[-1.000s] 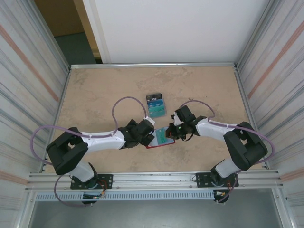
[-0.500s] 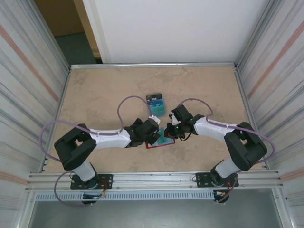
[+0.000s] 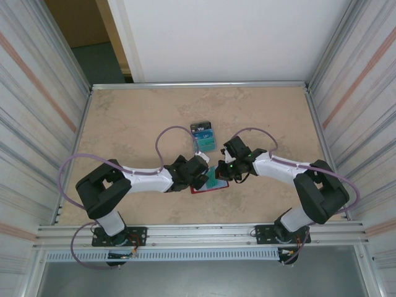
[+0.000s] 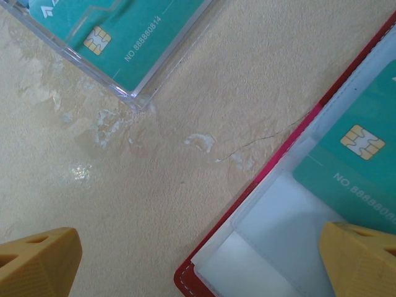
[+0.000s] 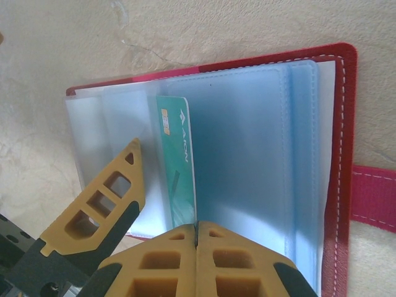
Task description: Take the credit cards out of the card holder
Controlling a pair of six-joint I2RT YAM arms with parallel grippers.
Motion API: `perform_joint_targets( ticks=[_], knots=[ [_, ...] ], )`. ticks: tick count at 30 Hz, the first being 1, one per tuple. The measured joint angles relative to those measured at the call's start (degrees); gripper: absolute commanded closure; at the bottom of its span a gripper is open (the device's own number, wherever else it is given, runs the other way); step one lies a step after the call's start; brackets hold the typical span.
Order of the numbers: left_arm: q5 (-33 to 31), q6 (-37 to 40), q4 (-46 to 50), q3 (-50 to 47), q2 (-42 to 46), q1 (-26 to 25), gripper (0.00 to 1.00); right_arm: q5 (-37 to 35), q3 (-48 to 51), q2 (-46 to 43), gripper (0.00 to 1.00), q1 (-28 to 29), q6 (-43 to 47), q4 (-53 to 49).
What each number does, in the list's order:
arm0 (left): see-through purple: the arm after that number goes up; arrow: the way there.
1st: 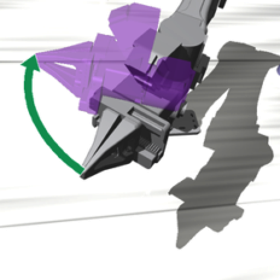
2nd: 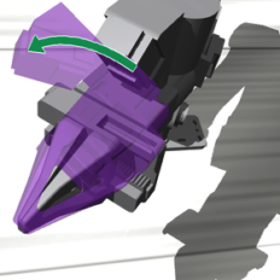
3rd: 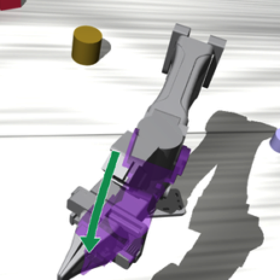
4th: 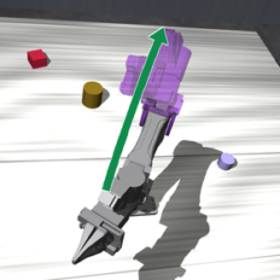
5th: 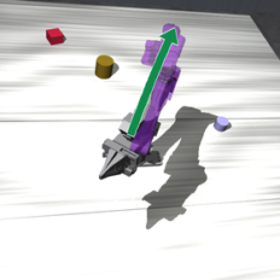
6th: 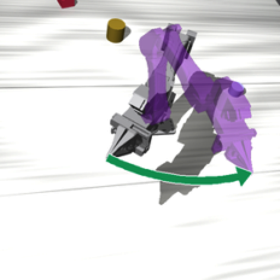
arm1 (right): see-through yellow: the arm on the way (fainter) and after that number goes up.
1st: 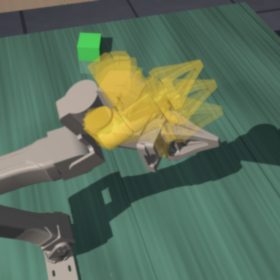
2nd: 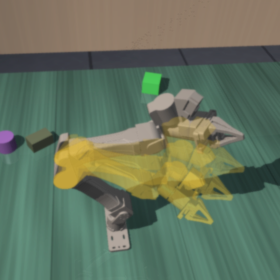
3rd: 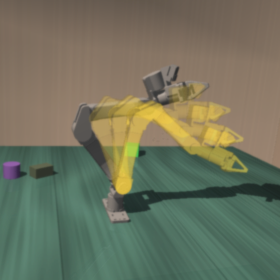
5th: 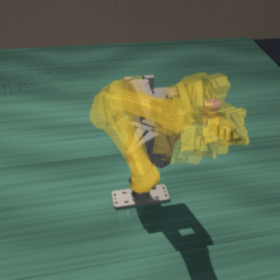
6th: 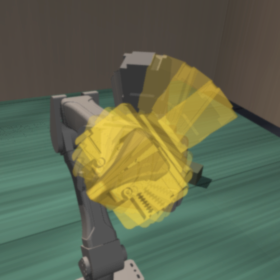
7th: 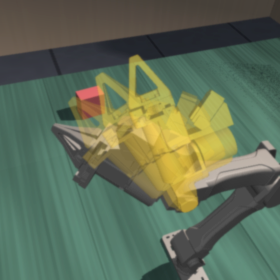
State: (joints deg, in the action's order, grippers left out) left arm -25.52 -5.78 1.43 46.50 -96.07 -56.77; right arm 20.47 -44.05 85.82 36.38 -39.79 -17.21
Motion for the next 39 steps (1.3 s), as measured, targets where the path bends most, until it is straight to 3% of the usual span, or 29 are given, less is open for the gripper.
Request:
perform_joint_targets(
  ticks=[7, 16, 27, 31, 35, 39],
  knots=[
    [0.0, 0.0, 0.0, 0.0, 0.0, 0.0, 0.01, -1.2, 0.0, -2.3, 0.99, 0.0, 0.0, -1.3],
    [0.0, 0.0, 0.0, 0.0, 0.0, 0.0, 0.01, -1.2, 0.0, -2.5, 0.85, 1.3, -0.1, -0.6],
    [0.0, 0.0, 0.0, 0.0, 0.0, 0.0, 0.01, -1.0, 0.6, -1.5, 0.83, 1.7, -0.2, 4.1],
    [0.0, -0.2, 0.0, 0.0, 0.0, 0.0, 0.01, -1.0, 1.2, -0.2, 0.84, 2.2, -0.2, 5.6],
    [0.0, -0.3, 0.0, 0.0, 0.0, 0.0, 0.01, -1.2, 1.2, 0.7, 0.96, 2.8, -0.2, 6.3],
    [0.0, -0.4, 0.1, 0.0, 0.1, 0.0, 0.01, -2.5, 1.1, 0.8, 0.99, 3.4, 0.3, 6.0]
  ],
)
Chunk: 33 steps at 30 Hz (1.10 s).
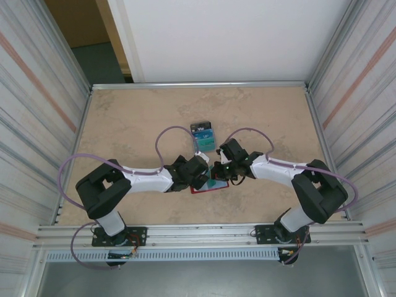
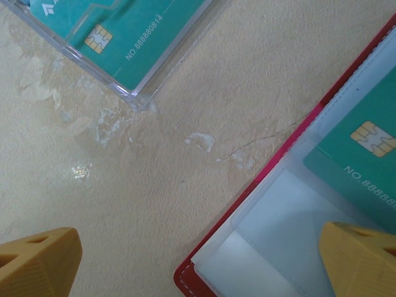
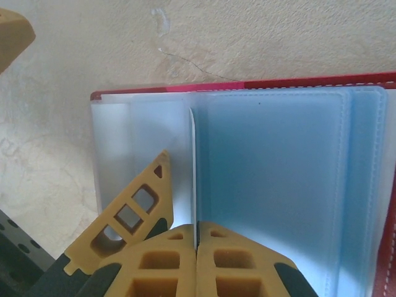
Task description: Take the credit cards out of the card holder
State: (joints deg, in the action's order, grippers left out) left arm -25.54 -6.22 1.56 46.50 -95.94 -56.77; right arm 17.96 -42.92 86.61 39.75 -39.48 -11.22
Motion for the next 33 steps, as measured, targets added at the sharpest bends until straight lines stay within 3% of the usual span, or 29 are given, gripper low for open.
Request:
perform_joint_targets(
  ticks=[8, 22, 28, 33],
  knots=[
    [-0.3, 0.0, 1.7, -0.7, 4.1, 0.0, 0.01, -3.2, -0.6, -2.8, 0.99, 0.4, 2.5, -4.5],
    [-1.2, 0.0, 3.9, -4.3, 23.1, 0.6, 0.02, -6.0, -4.0, -14.1, 1.00, 2.1, 7.8, -10.8],
    [9.7, 3.3, 1.6, -9.3, 36.9, 5.7, 0.12, -6.4, -4.2, -20.1, 1.00, 7.2, 17.0, -10.9],
    [27.8, 8.3, 1.7, -11.0, 45.7, 13.4, 0.22, -4.3, -5.5, -23.7, 1.00, 10.0, 26.6, -10.8]
  ],
)
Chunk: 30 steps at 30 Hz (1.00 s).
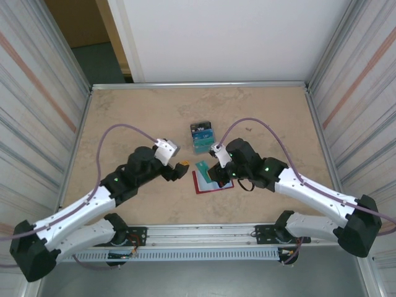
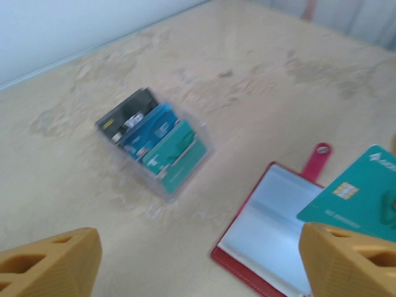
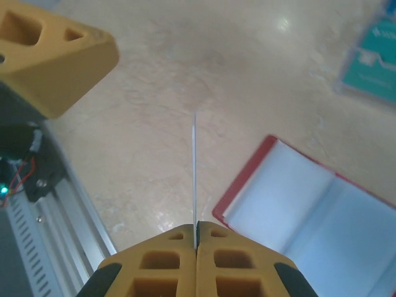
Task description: Take the credit cards out of the card holder
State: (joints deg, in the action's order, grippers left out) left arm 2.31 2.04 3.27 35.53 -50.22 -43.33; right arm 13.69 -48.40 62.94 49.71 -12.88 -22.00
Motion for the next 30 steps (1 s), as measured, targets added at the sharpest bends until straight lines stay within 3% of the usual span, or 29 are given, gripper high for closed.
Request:
perform_joint_targets(
  ticks=[7, 13, 18, 19, 22, 24, 28, 30],
  knots=[
    [21.5, 8.8, 5.0, 2.5, 0.7, 2.6, 0.35, 5.1, -4.6, 0.1, 1.00, 1.4, 10.3, -2.1],
    [32.1, 14.9, 9.1, 7.3, -4.9, 2.3, 0.63, 8.3, -9.5, 3.0, 1.00, 2.2, 15.8, -5.8],
    [34.5, 18.2, 11.9, 9.5, -8.1, 0.2, 1.00, 9.7, -10.3, 4.3, 1.00, 2.5, 18.2, -8.3],
    [34.8, 18.9, 12.4, 9.6, -8.4, -0.2, 1.00, 9.8, -10.3, 4.4, 1.00, 2.4, 18.6, -8.9],
    [34.7, 19.4, 12.8, 9.7, -8.7, -0.8, 1.00, 9.9, -10.3, 4.4, 0.85, 2.5, 19.4, -9.7],
    [34.4, 19.4, 12.7, 9.7, -8.6, -1.0, 1.00, 9.0, -10.2, 4.3, 0.67, 2.4, 19.0, -9.5],
    [32.1, 18.2, 10.6, 7.3, -5.5, -1.4, 1.00, 6.2, -7.3, 1.3, 0.50, 1.6, 17.7, -5.6],
    [29.9, 16.2, 8.7, 5.0, -2.5, -1.4, 1.00, 5.5, -5.0, -1.2, 0.46, 0.5, 16.0, -3.1]
  ],
)
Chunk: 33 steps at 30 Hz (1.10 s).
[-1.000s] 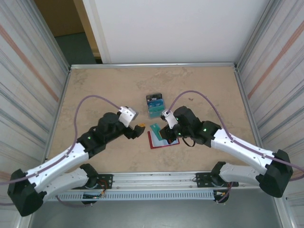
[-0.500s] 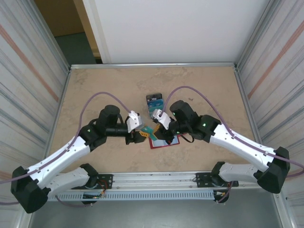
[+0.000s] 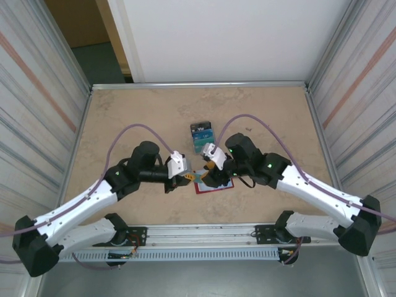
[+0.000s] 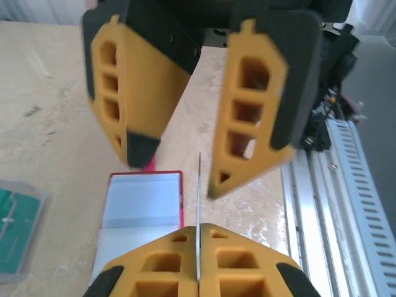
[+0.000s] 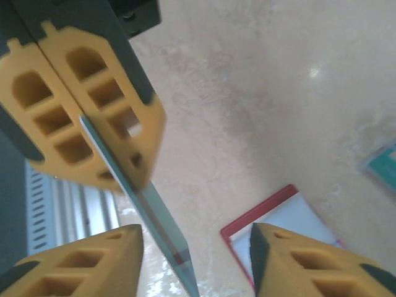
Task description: Take the credit cards out of the card holder
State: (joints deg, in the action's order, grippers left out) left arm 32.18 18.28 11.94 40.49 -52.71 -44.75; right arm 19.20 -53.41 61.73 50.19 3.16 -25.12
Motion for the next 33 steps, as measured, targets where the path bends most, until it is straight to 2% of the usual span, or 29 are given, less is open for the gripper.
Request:
perform_joint_targets(
  ticks=[5, 9, 13, 17, 22, 27, 31, 33],
  knots=[
    [-7.1, -9.7, -9.4, -7.1, 8.0, 0.0, 1.00, -0.1, 6.8, -7.4, 0.35, -3.9, -6.9, 9.4],
    [-12.2, -19.6, -18.6, -13.1, 12.8, 0.0, 1.00, 2.8, 12.8, -12.1, 0.28, -7.3, -14.6, 20.2],
    [-14.7, -27.7, -25.6, -16.5, 14.8, 0.0, 1.00, 7.9, 16.8, -11.7, 0.26, -8.5, -21.1, 30.2],
    [-14.7, -33.9, -32.2, -17.4, 14.9, 0.0, 1.00, 12.8, 17.3, -8.8, 0.26, -8.5, -25.3, 37.7],
    [-13.2, -39.6, -39.2, -17.8, 14.1, 0.0, 1.00, 17.6, 17.3, -5.6, 0.32, -8.5, -28.6, 45.2],
    [-11.7, -43.2, -44.1, -19.0, 12.5, 0.0, 1.00, 21.0, 17.3, -3.7, 0.49, -8.3, -30.1, 50.6],
    [-10.6, -44.9, -46.4, -19.4, 11.0, 0.0, 1.00, 22.4, 17.3, -2.8, 0.58, -7.8, -30.7, 52.0],
    [-10.1, -45.4, -47.3, -19.4, 10.6, 0.0, 1.00, 23.0, 17.3, -2.5, 0.67, -7.7, -30.5, 52.4]
  ],
)
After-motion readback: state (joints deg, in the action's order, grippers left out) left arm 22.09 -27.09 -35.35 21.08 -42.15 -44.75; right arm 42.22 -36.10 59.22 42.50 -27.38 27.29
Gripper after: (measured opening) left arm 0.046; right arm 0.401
